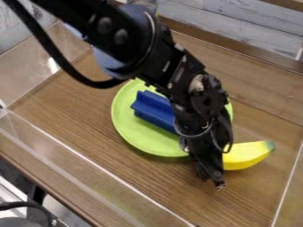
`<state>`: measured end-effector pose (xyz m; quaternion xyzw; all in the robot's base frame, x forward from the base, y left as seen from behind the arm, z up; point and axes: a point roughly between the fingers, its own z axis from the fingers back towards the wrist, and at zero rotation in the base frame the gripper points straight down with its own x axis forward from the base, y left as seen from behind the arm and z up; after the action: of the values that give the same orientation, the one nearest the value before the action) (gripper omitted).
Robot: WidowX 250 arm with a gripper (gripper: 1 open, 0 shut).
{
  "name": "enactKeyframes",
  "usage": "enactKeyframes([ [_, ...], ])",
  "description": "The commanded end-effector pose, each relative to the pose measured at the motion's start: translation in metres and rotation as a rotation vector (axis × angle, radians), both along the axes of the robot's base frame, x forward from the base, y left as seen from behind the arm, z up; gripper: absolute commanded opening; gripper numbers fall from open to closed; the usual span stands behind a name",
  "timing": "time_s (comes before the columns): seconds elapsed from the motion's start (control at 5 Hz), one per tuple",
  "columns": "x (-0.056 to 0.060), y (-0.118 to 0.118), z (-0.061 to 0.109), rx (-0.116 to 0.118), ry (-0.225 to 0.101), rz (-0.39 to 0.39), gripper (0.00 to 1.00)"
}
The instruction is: Put the banana in the green plate
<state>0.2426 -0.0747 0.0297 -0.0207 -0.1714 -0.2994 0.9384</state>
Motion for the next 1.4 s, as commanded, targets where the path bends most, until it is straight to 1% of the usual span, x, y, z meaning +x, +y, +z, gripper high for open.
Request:
enactKeyframes([
  [0.0,0.0135,-0.0004,0.011,-0.011,-0.054,0.009,0.0],
  [0.6,0.019,-0.0012,0.0147,-0.023,-0.086,0.02,0.0],
  [1.2,0.0199,-0.0053,0.0168,-0.05,-0.112,0.027,0.0],
])
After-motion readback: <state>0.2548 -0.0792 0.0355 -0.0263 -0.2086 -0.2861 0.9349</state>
